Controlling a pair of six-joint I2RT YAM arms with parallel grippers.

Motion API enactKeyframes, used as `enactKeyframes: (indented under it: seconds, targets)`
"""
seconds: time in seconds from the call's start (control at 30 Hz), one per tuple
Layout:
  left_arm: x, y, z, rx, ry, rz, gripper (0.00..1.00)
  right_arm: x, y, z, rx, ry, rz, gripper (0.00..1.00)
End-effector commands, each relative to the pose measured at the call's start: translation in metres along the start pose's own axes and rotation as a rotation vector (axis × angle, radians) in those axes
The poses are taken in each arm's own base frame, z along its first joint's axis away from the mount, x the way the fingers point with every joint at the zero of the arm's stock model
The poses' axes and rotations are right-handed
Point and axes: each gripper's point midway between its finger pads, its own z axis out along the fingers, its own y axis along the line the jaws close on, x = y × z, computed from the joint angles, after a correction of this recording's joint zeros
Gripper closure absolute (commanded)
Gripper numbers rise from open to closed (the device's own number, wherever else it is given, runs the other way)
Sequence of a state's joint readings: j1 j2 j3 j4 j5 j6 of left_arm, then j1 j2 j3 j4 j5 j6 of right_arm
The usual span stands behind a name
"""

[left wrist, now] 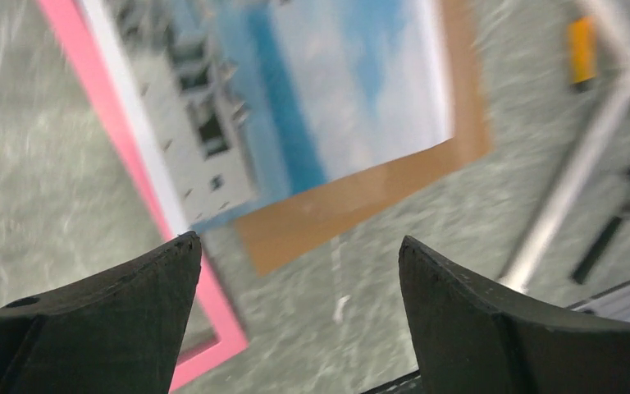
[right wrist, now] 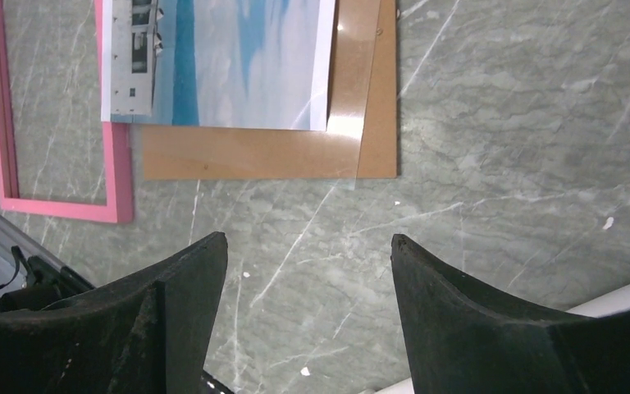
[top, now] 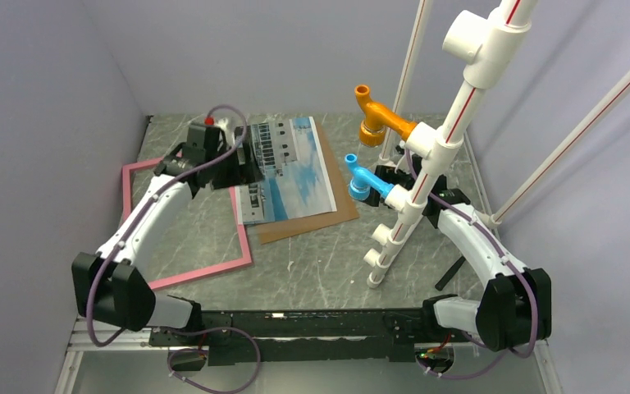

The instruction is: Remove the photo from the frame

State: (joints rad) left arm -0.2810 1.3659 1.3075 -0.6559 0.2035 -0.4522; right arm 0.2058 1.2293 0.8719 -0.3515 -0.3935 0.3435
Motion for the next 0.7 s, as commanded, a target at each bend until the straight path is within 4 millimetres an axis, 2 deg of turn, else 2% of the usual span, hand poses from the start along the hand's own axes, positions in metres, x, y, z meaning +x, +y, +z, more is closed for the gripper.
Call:
enactKeyframes:
  seconds: [0.0, 0.07, 0.2, 0.53, 0.67]
  targets:
    - [0.055, 0.056, 0.03, -0.11, 0.125, -0.006, 0.08, -0.003, 0.014, -0.008, -0.051, -0.028, -0.01, 0.25]
    - [0.069, 0.066, 0.038, -0.129, 0.135, -0.029, 0.09, -0.001, 0.015, -0.009, -0.054, -0.025, -0.007, 0.25]
    - [0.081, 0.079, 0.05, -0.157, 0.138, -0.061, 0.08, 0.004, 0.014, -0.01, -0.051, -0.017, -0.008, 0.25]
    - [0.084, 0.1, 0.08, -0.226, 0.172, -0.073, 0.08, 0.01, 0.011, -0.013, -0.044, -0.022, -0.014, 0.25]
    - [0.083, 0.101, 0.092, -0.216, 0.184, -0.082, 0.08, 0.011, 0.01, -0.012, -0.04, -0.02, -0.019, 0.25]
